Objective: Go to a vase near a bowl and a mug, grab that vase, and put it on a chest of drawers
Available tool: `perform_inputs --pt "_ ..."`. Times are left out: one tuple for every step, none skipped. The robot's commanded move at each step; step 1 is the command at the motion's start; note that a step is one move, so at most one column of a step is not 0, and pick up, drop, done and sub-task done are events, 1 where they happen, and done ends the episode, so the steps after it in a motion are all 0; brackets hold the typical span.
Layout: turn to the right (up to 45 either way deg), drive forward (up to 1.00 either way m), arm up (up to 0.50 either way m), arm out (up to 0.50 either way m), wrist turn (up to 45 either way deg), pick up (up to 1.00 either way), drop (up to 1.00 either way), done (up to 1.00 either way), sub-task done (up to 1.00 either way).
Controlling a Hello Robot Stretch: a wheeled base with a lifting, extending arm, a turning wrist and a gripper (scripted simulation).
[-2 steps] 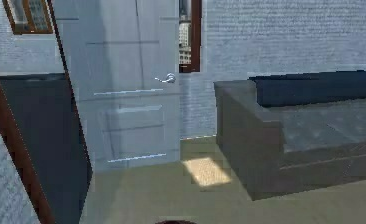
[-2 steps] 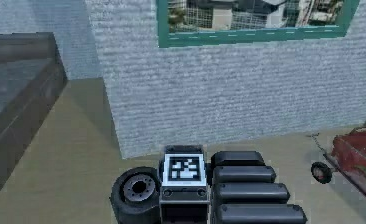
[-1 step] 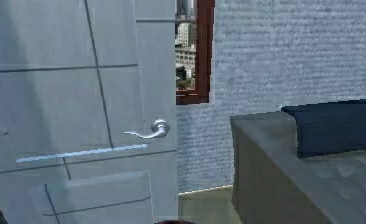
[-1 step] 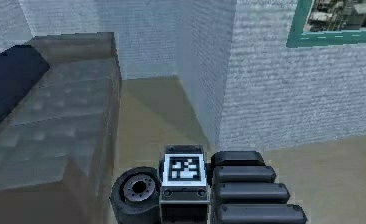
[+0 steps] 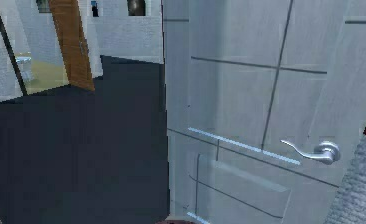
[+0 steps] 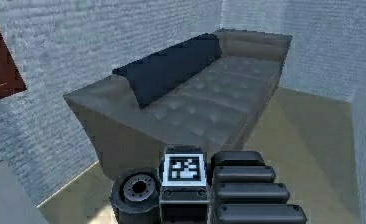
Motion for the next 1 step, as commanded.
perform_inputs --pt "-24.0 0.00 0.00 0.00 0.0 0.00 0.00 0.00 0.00"
